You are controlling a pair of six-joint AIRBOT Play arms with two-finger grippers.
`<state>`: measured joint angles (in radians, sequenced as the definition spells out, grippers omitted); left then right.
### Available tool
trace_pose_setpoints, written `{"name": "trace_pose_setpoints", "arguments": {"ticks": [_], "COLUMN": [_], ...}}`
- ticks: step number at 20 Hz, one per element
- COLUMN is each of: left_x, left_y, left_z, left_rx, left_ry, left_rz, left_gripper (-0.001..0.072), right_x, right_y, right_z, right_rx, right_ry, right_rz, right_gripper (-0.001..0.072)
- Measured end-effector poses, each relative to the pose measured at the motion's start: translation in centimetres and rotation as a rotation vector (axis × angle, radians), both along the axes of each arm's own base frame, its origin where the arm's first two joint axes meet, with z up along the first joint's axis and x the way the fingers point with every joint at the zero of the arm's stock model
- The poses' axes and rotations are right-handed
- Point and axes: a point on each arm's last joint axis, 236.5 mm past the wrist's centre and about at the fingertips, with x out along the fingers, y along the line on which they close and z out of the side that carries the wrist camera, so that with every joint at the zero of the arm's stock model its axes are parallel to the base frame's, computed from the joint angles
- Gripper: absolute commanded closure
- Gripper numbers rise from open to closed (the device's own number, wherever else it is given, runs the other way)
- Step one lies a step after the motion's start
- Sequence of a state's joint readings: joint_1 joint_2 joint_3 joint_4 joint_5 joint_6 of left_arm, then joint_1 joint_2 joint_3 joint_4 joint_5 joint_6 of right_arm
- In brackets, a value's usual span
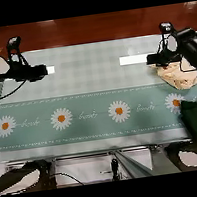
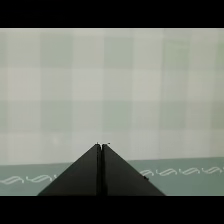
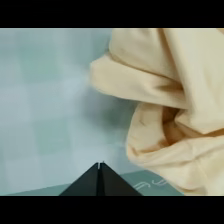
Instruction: Fold the shirts.
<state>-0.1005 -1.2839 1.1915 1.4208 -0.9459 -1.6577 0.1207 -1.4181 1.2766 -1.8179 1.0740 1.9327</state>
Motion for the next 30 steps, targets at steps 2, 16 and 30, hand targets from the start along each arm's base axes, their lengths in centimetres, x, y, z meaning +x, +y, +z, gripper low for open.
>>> {"name": "trace_pose_setpoints", "arguments": {"ticks": [2, 16, 30], "left_x": [1.7, 4.9, -6.4], "left_y": [0.0, 0.4, 3.1], "left_z": [1.0, -1.9, -0.3], "left_rx": [-0.010, -0.009, -0.063], "left_ry": [-0.080, -0.121, 0.035], "left_rz": [0.015, 0.041, -0.010], "left_gripper": [0.0157, 0.0007, 0.0007], "right_x": [1.2, 0.0, 2.1], "right_y": [-0.4, -13.9, -6.1], "right_z": [0.5, -9.3, 35.6], "right_rx": [-0.023, 0.037, 0.079], "right_ry": [-0.051, 0.104, -0.879], "right_rz": [0.015, -0.266, 0.049], "right_gripper": [0.0078, 0.0689, 0.0690]}}
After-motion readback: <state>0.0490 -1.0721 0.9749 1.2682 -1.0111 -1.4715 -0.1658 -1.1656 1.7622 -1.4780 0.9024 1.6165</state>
